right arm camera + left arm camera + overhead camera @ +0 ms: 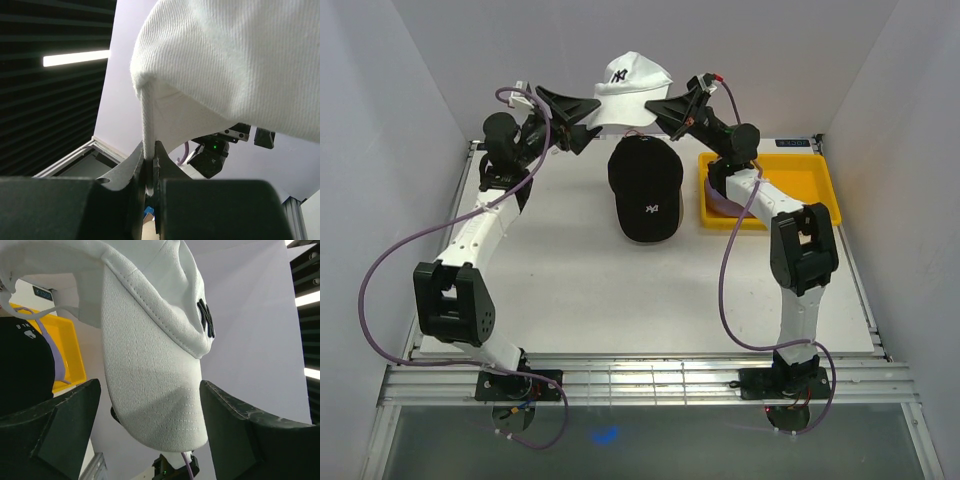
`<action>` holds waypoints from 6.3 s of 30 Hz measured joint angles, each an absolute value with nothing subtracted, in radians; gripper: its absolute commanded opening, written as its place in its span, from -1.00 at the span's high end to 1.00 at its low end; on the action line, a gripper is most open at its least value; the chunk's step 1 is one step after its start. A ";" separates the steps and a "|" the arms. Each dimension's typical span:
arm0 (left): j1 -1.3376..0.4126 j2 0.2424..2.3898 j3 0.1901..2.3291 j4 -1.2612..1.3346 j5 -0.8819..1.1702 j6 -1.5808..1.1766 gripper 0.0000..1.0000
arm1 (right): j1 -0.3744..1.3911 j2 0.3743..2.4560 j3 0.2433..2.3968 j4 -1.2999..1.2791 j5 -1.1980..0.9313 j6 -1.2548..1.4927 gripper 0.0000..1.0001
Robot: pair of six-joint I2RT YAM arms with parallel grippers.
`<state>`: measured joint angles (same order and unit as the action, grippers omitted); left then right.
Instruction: Stack the hats
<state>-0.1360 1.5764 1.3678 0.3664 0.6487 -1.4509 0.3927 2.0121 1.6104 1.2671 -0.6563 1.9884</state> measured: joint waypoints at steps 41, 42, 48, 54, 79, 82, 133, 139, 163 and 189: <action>-0.235 1.907 1.536 0.495 0.631 -1.513 0.76 | 0.198 2.247 1.680 1.333 -0.822 2.016 0.74; -0.235 1.908 1.546 0.499 0.634 -1.513 0.75 | 0.197 2.247 1.694 1.333 -0.824 2.016 0.74; -0.235 1.937 1.637 0.528 0.656 -1.521 0.74 | 0.193 2.249 1.786 1.313 -0.821 2.016 0.74; -0.235 1.942 1.615 0.539 0.662 -1.520 0.74 | 0.191 2.249 1.755 1.319 -0.826 2.014 0.74; -0.243 1.845 1.317 0.590 0.693 -1.447 0.74 | 0.189 2.219 1.468 1.345 -0.907 2.017 0.75; -0.244 1.834 1.325 0.608 0.714 -1.431 0.75 | 0.188 2.206 1.471 1.359 -0.914 2.018 0.75; -0.285 1.696 0.970 0.705 0.946 -1.273 0.83 | 0.180 2.076 1.057 1.362 -1.005 2.020 0.70; -0.291 1.665 0.906 0.717 0.941 -1.262 0.86 | 0.184 2.055 0.999 1.364 -1.010 2.010 0.70; -0.274 1.613 0.747 0.704 0.908 -1.255 0.94 | 0.212 1.999 0.884 1.316 -1.025 1.715 0.22; -0.233 1.616 0.722 0.610 0.939 -1.218 1.00 | 0.249 1.795 0.862 0.735 -0.978 1.056 0.23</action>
<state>-0.2325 1.6157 0.7216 0.6102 0.9386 -1.2182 0.2493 1.7954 0.8616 0.7349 -0.9783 1.0561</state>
